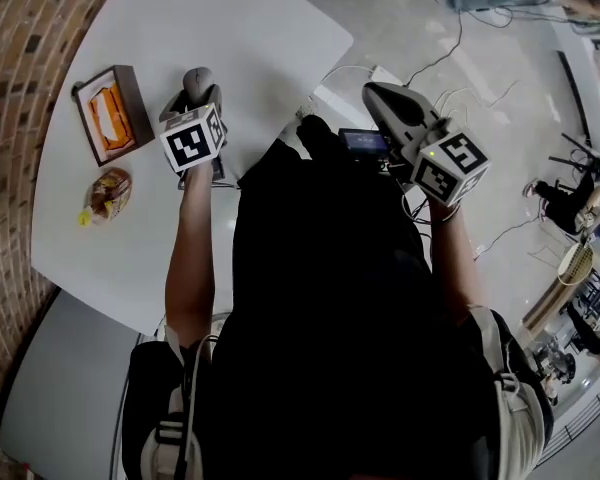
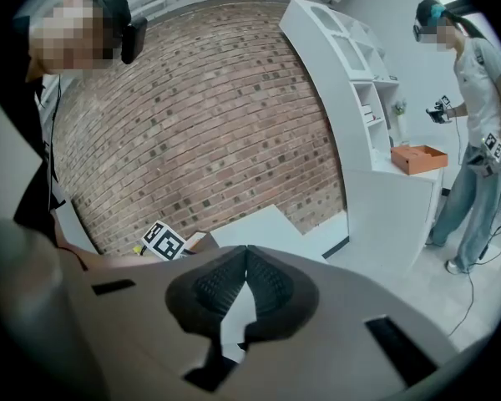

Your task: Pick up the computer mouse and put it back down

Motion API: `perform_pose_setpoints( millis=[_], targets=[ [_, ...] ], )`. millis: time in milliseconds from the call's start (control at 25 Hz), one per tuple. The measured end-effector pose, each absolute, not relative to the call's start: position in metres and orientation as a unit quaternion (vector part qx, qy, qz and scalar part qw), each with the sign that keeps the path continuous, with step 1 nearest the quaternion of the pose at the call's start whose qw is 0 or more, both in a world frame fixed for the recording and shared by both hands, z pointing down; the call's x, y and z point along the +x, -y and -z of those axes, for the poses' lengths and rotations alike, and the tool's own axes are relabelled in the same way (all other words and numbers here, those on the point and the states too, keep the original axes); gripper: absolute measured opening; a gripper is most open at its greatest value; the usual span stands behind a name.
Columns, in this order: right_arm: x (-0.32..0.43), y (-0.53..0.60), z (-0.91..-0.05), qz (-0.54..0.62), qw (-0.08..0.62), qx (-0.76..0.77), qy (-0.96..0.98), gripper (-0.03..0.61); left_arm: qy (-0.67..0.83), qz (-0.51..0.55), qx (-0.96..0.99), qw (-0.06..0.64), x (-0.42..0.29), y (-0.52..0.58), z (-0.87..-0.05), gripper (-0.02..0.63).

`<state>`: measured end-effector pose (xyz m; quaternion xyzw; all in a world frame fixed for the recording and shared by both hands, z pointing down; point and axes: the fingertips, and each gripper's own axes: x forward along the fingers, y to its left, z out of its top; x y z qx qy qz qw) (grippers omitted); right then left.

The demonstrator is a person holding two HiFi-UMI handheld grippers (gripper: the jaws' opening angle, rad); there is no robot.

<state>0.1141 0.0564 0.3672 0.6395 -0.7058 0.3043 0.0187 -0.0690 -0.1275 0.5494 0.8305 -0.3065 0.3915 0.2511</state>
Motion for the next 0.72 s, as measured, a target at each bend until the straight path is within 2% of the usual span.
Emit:
perform_pose_setpoints(
  millis=[720],
  targets=[
    [0.100,-0.064,-0.376,-0.325,0.042,0.672,0.664,0.017,0.281,-0.422,0.826,0.248,-0.072,0.148,-0.607,0.275]
  ],
)
